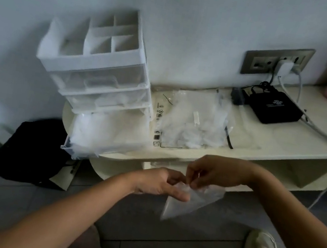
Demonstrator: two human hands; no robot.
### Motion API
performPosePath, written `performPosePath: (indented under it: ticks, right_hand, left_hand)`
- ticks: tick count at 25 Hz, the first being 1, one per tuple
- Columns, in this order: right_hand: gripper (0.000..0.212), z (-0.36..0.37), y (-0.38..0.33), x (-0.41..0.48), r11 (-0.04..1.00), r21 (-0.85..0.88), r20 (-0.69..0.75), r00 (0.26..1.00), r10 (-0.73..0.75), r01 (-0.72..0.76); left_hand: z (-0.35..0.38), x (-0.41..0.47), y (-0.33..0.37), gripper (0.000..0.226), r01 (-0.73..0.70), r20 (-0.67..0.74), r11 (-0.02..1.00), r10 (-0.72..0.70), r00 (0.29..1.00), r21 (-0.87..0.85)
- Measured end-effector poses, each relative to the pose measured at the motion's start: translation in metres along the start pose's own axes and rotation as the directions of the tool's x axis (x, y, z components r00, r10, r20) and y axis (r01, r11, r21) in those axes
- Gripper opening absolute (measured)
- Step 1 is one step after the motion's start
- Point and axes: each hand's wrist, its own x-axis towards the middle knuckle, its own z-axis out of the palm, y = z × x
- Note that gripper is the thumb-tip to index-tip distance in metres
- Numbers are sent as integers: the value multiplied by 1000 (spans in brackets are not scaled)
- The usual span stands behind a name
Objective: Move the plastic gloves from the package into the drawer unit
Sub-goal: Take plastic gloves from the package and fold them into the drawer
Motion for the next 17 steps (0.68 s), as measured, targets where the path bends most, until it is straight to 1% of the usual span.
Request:
performPosePath:
  ticks: [1, 2, 4, 5, 6, 8, 9, 10, 11, 12, 13, 14, 15, 17]
  right_hand:
    - [11, -9, -12, -8, 999, 33, -45, 999, -24, 26]
    - [10, -15, -20, -13, 999, 39, -90, 995, -34, 37]
    - [9, -26, -34, -22, 996, 70, -200, 979, -46, 61]
    - [14, -29, -41, -25, 986, 122, -245, 966, -78, 111]
    - [30, -33, -48, -28, 961, 195, -280, 950, -136, 195]
    - [67, -39, -55, -32, 860, 359, -342, 909, -240, 362]
    - [79, -40, -60, -32, 808, 418, -348, 895, -280, 415]
    - [84, -40, -66, -29, 762, 464, -348, 884, -311, 451]
    - [80, -40, -73, -25, 727, 491, -370, 871, -325, 480]
    - [67, -40, -79, -20, 707, 484, -416, 847, -332, 515]
    - [49, -40, -87, -14, 700, 444, -473, 810, -347, 560]
    - [32, -39, -96, -8, 703, 395, -523, 774, -358, 592]
    - [22, -39, -104, -2, 705, 365, -564, 747, -353, 609]
    - [24, -41, -118, 7, 704, 376, -656, 710, -256, 602]
  left_hand:
    - [-5, -7, 9, 59, -31, -29, 999, 31, 999, 17]
    - [-9, -13, 18, 58, -44, -60, 999, 45, 997, 10]
    - [-20, -28, 34, 39, -74, -153, 995, 63, 986, -72]
    - [-24, -39, 41, 27, -105, -209, 986, 76, 975, -132]
    - [-28, -50, 47, 19, -142, -267, 971, 88, 960, -191]
    - [-36, -71, 52, 16, -212, -343, 921, 94, 935, -326]
    - [-40, -80, 53, 18, -242, -360, 883, 91, 929, -401]
    - [-45, -90, 52, 21, -270, -363, 838, 93, 927, -475]
    - [-48, -97, 51, 21, -296, -359, 787, 102, 928, -541]
    - [-50, -104, 52, 19, -318, -348, 737, 120, 930, -596]
    - [-52, -111, 52, 19, -340, -346, 697, 139, 928, -631]
    - [-54, -118, 51, 20, -353, -349, 677, 149, 925, -646]
    - [-55, -124, 51, 22, -363, -361, 676, 152, 920, -641]
    - [-59, -135, 48, 28, -374, -391, 698, 145, 909, -611]
